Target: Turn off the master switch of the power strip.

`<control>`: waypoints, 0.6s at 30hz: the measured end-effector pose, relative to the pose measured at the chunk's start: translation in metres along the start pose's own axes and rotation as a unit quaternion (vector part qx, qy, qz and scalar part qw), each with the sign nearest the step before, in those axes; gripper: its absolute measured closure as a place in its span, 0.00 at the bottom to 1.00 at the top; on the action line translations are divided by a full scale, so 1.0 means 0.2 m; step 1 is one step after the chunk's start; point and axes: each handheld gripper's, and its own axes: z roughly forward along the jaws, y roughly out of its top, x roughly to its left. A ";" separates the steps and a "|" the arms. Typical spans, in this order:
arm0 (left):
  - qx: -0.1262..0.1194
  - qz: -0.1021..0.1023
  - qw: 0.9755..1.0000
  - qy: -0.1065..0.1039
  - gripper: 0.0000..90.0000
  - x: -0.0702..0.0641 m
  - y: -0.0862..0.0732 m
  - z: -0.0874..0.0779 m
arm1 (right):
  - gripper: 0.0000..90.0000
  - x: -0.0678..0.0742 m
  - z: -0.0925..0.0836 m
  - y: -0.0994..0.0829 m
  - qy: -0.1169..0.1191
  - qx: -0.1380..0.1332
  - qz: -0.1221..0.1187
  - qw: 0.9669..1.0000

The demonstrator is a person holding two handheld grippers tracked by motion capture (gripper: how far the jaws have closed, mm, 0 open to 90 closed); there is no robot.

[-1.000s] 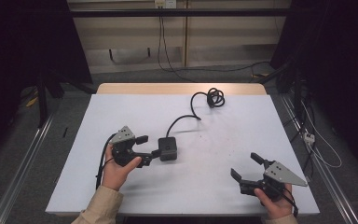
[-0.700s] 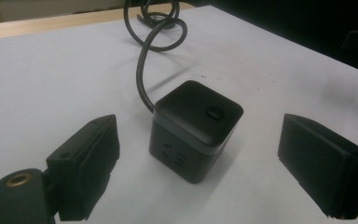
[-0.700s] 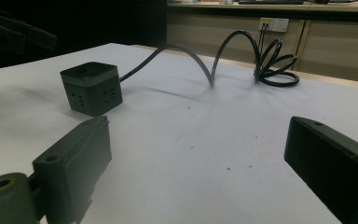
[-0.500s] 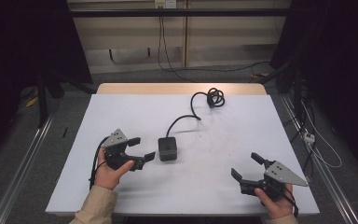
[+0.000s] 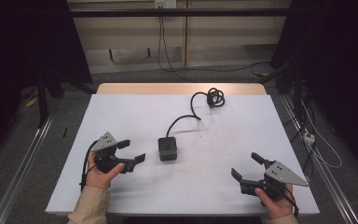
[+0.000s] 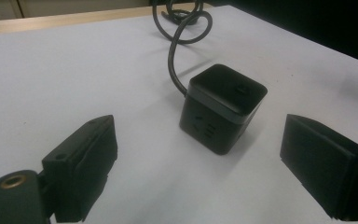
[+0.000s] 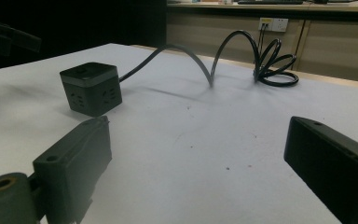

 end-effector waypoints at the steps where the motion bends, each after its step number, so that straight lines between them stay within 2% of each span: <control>1: 0.002 -0.001 1.000 0.002 0.12 0.00 -0.01 0.00 | 0.07 0.00 0.00 0.00 0.000 0.000 0.000 1.000; 9: -0.001 -0.003 1.000 0.014 0.11 0.03 -0.04 -0.05 | 0.07 0.00 0.00 0.00 0.000 0.000 0.000 1.000; 18: 0.002 -0.002 1.000 0.018 0.11 0.03 -0.06 -0.08 | 0.07 0.00 0.00 0.00 -0.001 -0.001 0.001 1.000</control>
